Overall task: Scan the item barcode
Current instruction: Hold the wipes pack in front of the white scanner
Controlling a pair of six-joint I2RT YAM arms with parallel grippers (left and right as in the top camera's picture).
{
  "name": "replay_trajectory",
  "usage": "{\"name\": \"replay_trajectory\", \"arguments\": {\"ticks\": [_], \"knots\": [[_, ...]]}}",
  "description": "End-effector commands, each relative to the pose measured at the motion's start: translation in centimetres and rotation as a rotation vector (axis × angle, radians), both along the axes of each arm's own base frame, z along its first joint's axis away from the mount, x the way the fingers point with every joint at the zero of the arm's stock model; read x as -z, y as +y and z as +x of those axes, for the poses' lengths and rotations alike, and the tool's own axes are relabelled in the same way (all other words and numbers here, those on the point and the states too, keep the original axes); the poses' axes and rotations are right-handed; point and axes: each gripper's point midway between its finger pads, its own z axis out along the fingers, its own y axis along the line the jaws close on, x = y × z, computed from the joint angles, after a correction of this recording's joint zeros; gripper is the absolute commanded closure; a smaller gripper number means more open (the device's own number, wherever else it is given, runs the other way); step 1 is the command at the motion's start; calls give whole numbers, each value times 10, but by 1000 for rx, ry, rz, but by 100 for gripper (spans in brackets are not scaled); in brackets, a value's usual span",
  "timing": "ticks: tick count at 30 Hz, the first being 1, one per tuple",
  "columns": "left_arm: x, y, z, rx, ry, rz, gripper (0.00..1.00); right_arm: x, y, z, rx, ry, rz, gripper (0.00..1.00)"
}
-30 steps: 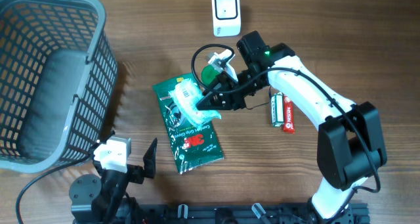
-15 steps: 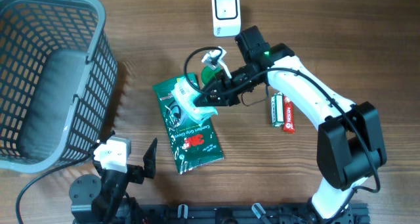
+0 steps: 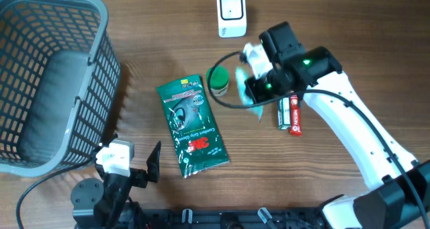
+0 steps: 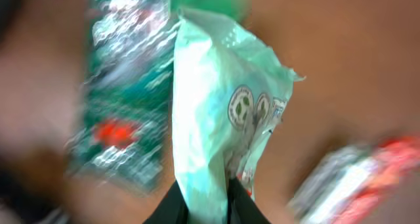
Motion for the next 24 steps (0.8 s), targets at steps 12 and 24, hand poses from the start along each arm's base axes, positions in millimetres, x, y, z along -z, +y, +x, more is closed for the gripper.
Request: {"name": "replay_trajectory", "arguments": {"ticks": [12,24], "knots": [[1,-3,0,12,1,-16,0,45,8,201,-25,-454,-398,96],[1,-3,0,12,1,-16,0,96,3,262,-153,-491,-635,96]]}}
